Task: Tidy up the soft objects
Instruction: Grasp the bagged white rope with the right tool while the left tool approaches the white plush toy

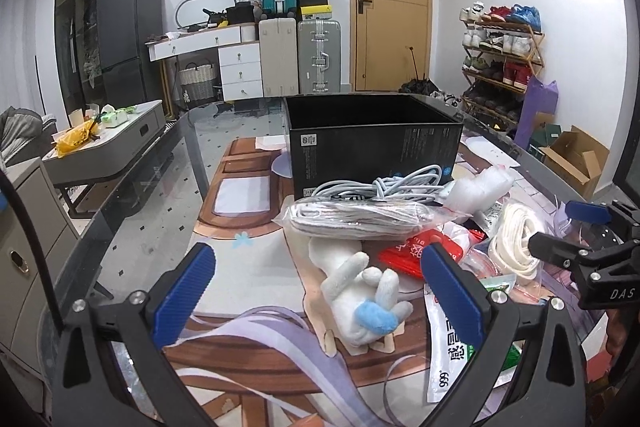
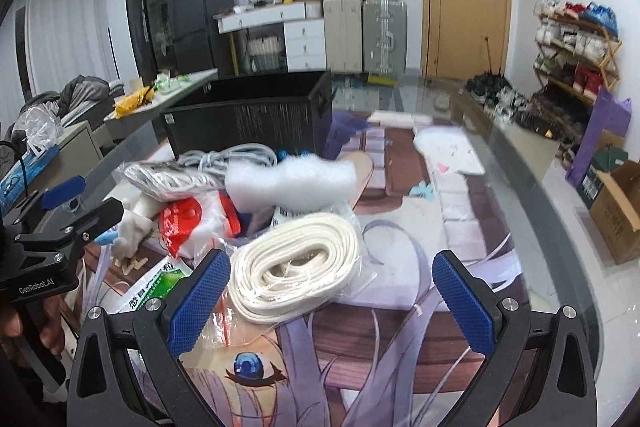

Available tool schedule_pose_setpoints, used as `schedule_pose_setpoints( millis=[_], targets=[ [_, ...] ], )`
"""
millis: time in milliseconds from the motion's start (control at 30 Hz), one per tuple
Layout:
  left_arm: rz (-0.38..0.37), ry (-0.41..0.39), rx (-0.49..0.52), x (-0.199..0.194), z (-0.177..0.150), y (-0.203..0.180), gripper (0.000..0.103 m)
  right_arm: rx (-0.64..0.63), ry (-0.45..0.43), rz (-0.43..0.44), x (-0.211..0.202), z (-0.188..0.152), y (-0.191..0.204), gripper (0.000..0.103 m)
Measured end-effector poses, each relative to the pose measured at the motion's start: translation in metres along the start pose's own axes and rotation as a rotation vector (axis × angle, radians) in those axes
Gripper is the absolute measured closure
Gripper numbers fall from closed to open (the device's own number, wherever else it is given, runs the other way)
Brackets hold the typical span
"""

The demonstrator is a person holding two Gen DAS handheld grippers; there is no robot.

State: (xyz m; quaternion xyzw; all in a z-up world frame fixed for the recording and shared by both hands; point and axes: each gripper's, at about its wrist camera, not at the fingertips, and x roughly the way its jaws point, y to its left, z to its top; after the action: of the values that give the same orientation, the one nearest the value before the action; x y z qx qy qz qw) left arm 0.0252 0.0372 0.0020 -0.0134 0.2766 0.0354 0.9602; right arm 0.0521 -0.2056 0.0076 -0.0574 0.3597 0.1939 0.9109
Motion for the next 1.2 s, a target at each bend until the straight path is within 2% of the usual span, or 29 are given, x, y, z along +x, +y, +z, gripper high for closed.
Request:
schedule_pose_setpoints(
  millis=[333, 700, 767, 800, 1200],
  targets=[
    [-0.023, 0.056, 0.003, 0.012, 0.002, 0.002, 0.0, 0.004, 0.082, 0.044, 0.025, 0.008, 0.012, 0.0],
    [-0.022, 0.071, 0.009, 0.015, 0.003, 0.0, 0.0, -0.042, 0.128, 0.012, 0.04, 0.006, 0.02, 0.001],
    [-0.022, 0.072, 0.01, 0.016, 0.003, 0.0, 0.0, -0.036, 0.125, 0.02, 0.038, 0.006, 0.018, 0.007],
    [-0.02, 0.072, 0.009, 0.016, 0.003, 0.0, 0.0, -0.035, 0.126, 0.023, 0.037, 0.005, 0.017, 0.013],
    [-0.019, 0.07, 0.013, 0.017, 0.004, 0.001, 0.0, -0.006, 0.091, 0.08, 0.021, -0.002, 0.003, 0.037]
  ],
)
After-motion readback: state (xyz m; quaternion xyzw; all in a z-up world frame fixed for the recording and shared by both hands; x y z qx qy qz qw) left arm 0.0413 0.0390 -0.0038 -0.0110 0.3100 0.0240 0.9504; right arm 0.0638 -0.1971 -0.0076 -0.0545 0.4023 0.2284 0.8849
